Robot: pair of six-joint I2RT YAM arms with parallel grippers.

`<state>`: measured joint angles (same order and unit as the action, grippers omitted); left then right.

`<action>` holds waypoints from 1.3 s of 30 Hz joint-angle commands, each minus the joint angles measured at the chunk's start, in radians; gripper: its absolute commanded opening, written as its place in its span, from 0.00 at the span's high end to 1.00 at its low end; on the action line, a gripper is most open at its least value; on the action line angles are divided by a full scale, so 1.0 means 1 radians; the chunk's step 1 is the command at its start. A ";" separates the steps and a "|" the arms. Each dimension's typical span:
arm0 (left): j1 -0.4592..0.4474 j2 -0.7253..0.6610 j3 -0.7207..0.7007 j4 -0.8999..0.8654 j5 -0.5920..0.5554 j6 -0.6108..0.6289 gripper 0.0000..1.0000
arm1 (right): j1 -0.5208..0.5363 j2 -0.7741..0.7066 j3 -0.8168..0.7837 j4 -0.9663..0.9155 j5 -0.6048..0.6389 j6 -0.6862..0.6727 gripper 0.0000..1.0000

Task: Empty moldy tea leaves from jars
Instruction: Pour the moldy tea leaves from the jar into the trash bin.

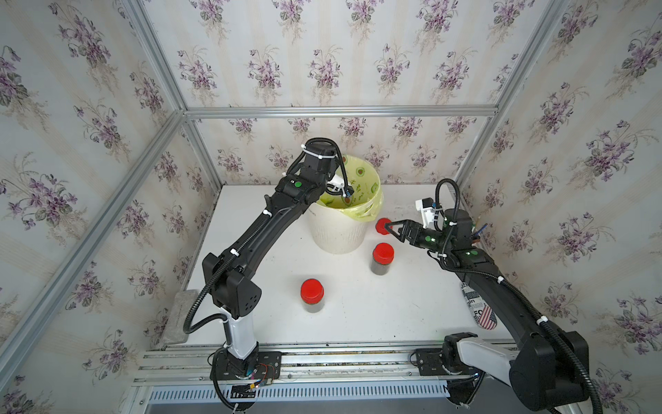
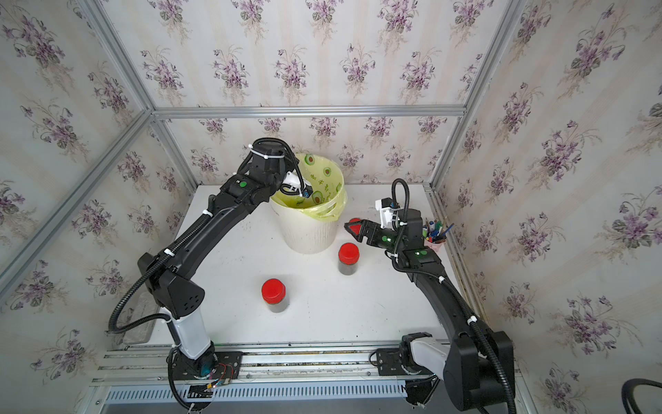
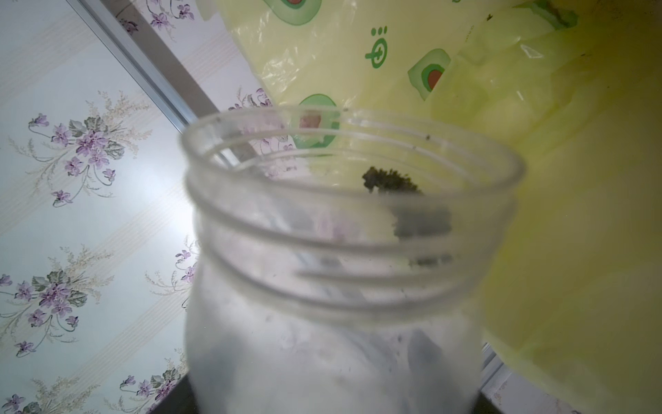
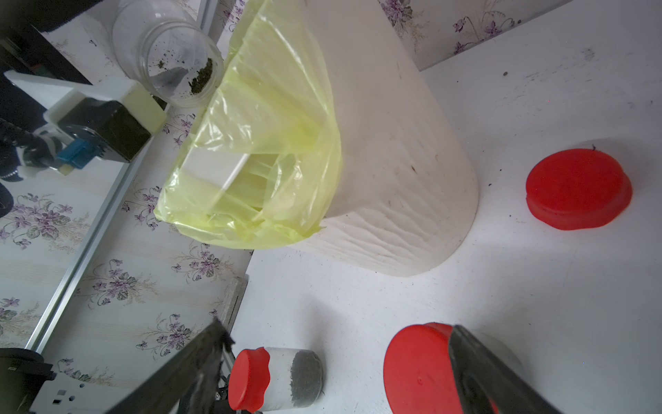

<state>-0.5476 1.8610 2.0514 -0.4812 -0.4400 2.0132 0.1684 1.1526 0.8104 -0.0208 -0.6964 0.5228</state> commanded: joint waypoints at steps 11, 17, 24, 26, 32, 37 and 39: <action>-0.010 -0.024 0.003 0.081 -0.028 0.254 0.42 | 0.001 0.010 0.006 0.036 -0.015 0.009 0.05; -0.022 -0.031 0.010 -0.023 -0.091 0.192 0.41 | 0.002 0.012 0.007 0.038 -0.019 0.013 0.05; -0.019 -0.031 0.007 -0.109 -0.111 0.148 0.44 | 0.003 0.017 0.004 0.044 -0.022 0.019 0.05; -0.021 -0.027 0.029 -0.100 -0.107 0.155 0.44 | 0.003 0.019 0.004 0.046 -0.023 0.019 0.05; -0.020 -0.033 0.030 -0.055 -0.097 0.185 0.41 | 0.004 0.025 0.004 0.053 -0.025 0.023 0.05; -0.017 -0.042 -0.029 -0.048 -0.097 0.156 0.41 | 0.006 0.024 0.003 0.055 -0.024 0.023 0.05; -0.015 -0.036 -0.022 -0.041 -0.085 0.155 0.42 | 0.007 0.022 0.000 0.058 -0.023 0.022 0.05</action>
<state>-0.5678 1.8282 2.0262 -0.5606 -0.5465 2.0247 0.1738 1.1751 0.8116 0.0048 -0.7124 0.5423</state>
